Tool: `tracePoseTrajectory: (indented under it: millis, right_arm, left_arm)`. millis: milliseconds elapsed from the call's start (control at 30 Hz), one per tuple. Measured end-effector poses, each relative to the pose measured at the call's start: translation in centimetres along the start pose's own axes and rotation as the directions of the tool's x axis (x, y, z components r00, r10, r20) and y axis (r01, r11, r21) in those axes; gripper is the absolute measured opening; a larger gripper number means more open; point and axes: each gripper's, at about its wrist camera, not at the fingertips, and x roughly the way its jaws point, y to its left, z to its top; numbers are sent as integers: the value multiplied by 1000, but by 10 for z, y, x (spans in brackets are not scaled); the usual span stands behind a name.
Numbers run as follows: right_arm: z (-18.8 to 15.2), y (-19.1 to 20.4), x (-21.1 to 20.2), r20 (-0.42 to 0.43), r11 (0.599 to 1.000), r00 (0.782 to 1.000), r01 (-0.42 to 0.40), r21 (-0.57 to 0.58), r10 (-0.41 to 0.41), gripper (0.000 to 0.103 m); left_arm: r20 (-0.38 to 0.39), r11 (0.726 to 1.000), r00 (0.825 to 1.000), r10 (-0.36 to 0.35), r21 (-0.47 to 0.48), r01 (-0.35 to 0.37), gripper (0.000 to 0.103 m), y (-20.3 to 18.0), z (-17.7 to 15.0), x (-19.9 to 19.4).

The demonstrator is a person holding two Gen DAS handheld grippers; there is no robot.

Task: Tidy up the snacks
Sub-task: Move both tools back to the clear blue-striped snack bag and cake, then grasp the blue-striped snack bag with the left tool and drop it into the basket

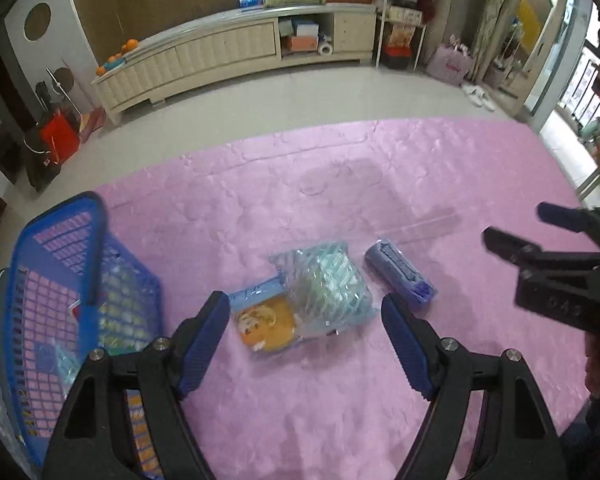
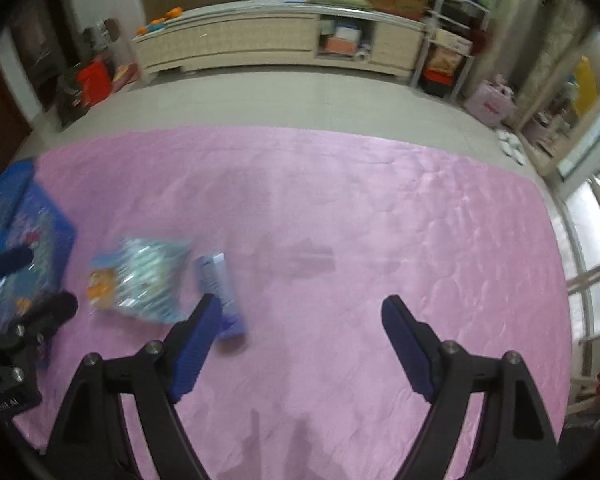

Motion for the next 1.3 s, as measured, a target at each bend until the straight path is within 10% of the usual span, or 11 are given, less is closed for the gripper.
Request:
tracePoseTrajectory:
  millis: [600,933,1300]
  right_arm:
    - [-13,-16,54,-132,988,984,-103,114,117,85]
    - [-12,-29,49,-117,968,971,-187,168,208,85]
    - [-13,-16,36,-109,960,962,-230,162,249,85]
  left_arm:
    - [-157,999,987,30,17,-28,77,-31,16,81]
    - [-192,1000,981,-26,-16,23,57,-31,9,84]
    - [-62,1000,998,-26,-2,26,56,-16,1,29]
